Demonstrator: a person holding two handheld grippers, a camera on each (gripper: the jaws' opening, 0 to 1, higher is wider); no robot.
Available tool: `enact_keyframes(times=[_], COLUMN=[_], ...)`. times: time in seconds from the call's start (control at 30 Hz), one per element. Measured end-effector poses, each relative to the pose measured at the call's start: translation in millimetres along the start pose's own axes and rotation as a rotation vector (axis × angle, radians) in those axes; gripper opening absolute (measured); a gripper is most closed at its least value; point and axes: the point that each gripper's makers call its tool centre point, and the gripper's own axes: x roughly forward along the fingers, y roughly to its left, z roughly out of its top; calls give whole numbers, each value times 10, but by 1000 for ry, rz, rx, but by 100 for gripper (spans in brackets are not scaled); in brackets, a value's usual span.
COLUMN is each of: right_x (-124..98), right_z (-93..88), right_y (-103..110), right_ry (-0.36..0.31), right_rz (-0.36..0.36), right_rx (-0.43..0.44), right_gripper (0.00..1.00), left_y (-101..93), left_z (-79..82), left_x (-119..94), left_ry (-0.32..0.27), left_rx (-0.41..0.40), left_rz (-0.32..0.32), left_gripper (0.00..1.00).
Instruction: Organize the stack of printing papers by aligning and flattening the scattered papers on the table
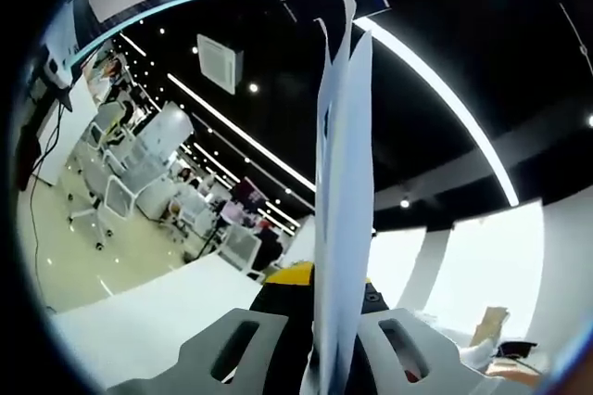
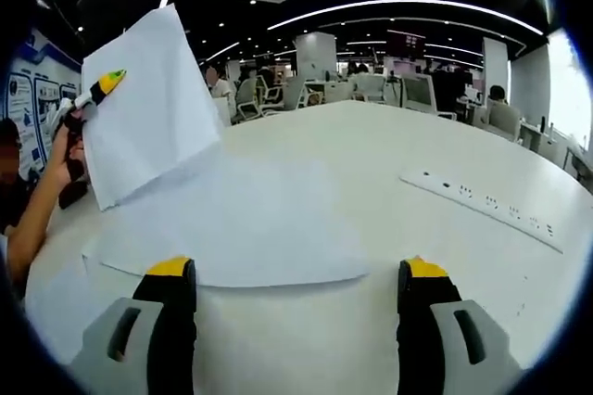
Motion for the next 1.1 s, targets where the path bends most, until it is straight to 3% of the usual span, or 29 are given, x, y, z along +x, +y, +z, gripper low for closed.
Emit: enact_keyframes(times=[0.43, 1.1], right_x=[77, 158], right_z=[-17, 42], right_y=[15, -8], right_ry=[11, -12], right_rz=[-38, -63], right_rx=[-45, -26], right_gripper=[88, 86], left_y=[20, 33], left_z=[12, 7], left_x=[0, 19], left_ry=[-3, 0], left_rx=[-5, -6], left_rz=[5, 6], left_gripper=[6, 6])
